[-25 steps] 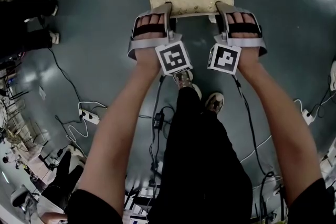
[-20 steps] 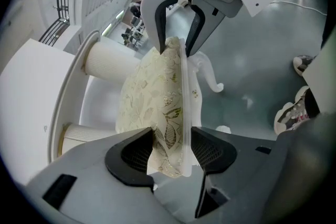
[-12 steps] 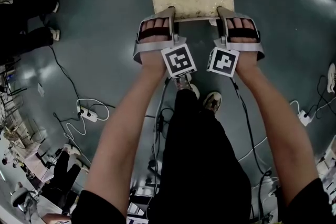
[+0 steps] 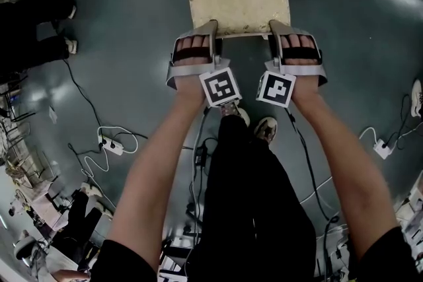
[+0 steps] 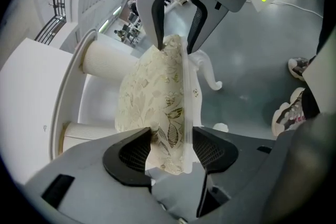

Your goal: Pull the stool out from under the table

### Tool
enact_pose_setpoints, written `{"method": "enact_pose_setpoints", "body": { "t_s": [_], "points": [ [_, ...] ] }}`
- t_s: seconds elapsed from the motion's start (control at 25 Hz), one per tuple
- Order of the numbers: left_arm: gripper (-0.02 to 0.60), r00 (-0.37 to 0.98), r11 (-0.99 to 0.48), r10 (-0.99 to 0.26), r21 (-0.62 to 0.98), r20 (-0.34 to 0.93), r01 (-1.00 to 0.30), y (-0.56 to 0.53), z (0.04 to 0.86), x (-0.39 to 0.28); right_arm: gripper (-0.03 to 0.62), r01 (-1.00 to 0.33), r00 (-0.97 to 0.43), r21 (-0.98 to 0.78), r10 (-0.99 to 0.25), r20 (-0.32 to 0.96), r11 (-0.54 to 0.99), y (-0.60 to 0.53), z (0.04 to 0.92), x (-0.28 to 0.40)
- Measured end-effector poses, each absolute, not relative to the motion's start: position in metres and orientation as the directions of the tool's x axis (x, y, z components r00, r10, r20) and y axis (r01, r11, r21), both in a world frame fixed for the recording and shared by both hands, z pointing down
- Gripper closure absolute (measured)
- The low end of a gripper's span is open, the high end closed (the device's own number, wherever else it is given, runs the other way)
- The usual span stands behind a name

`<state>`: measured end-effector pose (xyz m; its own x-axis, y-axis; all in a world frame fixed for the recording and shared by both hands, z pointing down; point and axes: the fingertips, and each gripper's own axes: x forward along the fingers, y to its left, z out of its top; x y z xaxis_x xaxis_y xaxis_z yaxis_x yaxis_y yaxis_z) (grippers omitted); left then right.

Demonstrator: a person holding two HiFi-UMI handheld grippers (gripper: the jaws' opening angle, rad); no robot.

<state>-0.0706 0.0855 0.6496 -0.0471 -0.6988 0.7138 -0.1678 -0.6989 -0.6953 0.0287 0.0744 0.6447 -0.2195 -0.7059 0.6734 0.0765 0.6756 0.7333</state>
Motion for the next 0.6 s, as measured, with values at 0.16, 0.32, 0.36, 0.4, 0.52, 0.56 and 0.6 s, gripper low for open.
{"method": "enact_pose_setpoints", "body": {
  "t_s": [0.16, 0.32, 0.36, 0.4, 0.52, 0.56, 0.6],
  "points": [
    [0.364, -0.071, -0.689, -0.692, -0.687, 0.718, -0.23, 0.087, 0.645, -0.074, 0.416, 0.059, -0.215, 0.734, -0.709, 0.672, 0.677, 0.076, 0.636, 0.03],
    [0.538, -0.055, -0.654, -0.732, -0.723, 0.679, -0.225, 0.101, 0.613, -0.057, 0.541, 0.032, -0.227, 0.741, -0.718, 0.658, 0.67, 0.092, 0.602, 0.038],
    [0.56, -0.037, -0.651, -0.735, -0.72, 0.677, -0.243, 0.101, 0.602, -0.052, 0.57, 0.013, -0.236, 0.736, -0.713, 0.66, 0.677, 0.093, 0.591, 0.037],
    [0.574, -0.023, -0.647, -0.738, -0.718, 0.674, -0.258, 0.1, 0.591, -0.049, 0.586, -0.005, -0.249, 0.727, -0.705, 0.664, 0.686, 0.092, 0.579, 0.035],
    [0.575, 0.001, -0.638, -0.745, -0.711, 0.667, -0.296, 0.098, 0.556, -0.042, 0.588, -0.066, -0.317, 0.695, -0.675, 0.666, 0.716, 0.087, 0.539, 0.028],
    [0.575, 0.01, -0.634, -0.747, -0.708, 0.665, -0.312, 0.098, 0.541, -0.039, 0.588, -0.097, -0.345, 0.677, -0.663, 0.664, 0.729, 0.085, 0.525, 0.026],
    [0.575, 0.02, -0.631, -0.748, -0.702, 0.663, -0.33, 0.098, 0.528, -0.036, 0.588, -0.134, -0.373, 0.653, -0.648, 0.664, 0.746, 0.084, 0.51, 0.023]
  ]
}}
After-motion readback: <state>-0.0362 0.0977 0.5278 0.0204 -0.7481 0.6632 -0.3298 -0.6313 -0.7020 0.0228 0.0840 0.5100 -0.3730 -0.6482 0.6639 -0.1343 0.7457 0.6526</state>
